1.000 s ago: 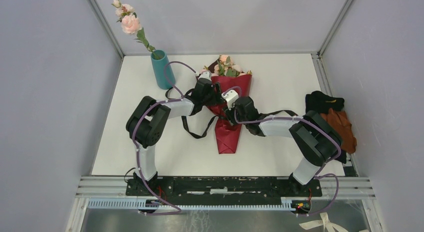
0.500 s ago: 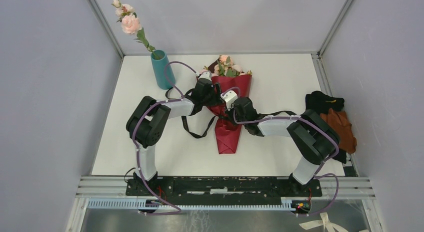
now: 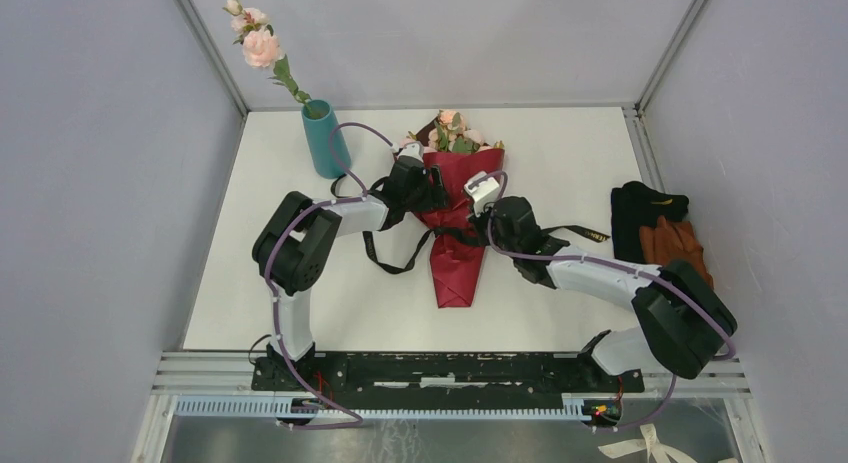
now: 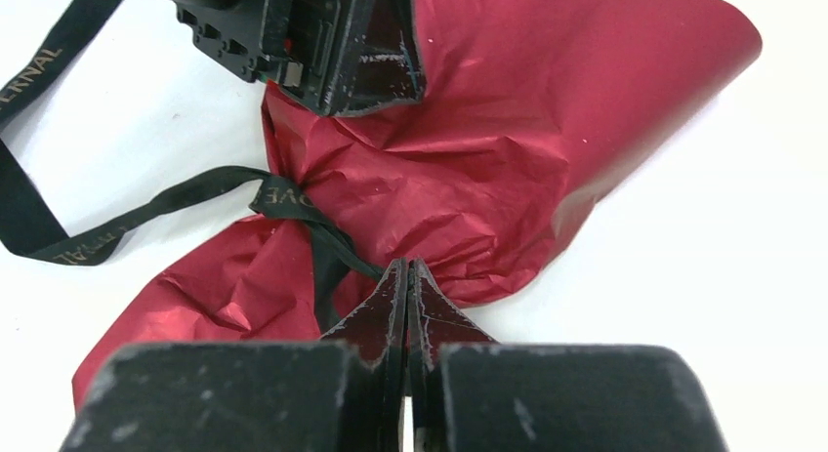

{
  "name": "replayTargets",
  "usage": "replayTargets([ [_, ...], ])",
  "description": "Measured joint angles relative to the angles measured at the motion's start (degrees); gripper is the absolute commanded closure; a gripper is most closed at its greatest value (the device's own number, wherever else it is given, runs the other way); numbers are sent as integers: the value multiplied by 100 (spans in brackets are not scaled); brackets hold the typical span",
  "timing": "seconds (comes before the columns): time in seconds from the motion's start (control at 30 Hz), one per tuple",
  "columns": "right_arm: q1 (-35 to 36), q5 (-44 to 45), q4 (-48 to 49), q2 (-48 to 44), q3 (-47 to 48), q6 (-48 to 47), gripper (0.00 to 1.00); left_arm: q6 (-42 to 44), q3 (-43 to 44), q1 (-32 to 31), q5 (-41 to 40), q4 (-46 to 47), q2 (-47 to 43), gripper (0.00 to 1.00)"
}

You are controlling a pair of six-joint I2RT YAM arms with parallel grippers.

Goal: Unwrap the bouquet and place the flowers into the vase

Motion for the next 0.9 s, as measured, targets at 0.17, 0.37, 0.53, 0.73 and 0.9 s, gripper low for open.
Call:
replayTargets([
  [0.17, -2, 55, -52, 17, -28, -98, 56, 0, 0, 0, 4, 0, 0, 21],
  [0.37, -2, -197, -153, 946, 286, -201, 41, 0, 0, 0, 0, -2, 0, 21],
  [0.53, 0, -533, -214, 1222, 286, -219, 41, 0, 0, 0, -44, -24, 0, 21],
  [0.73, 0, -531, -107, 1322, 286, -286, 93, 0, 0, 0, -44, -24, 0, 21],
  [0.9, 0, -503, -111, 1357, 330, -243, 100, 0, 0, 0, -48, -28, 0, 21],
])
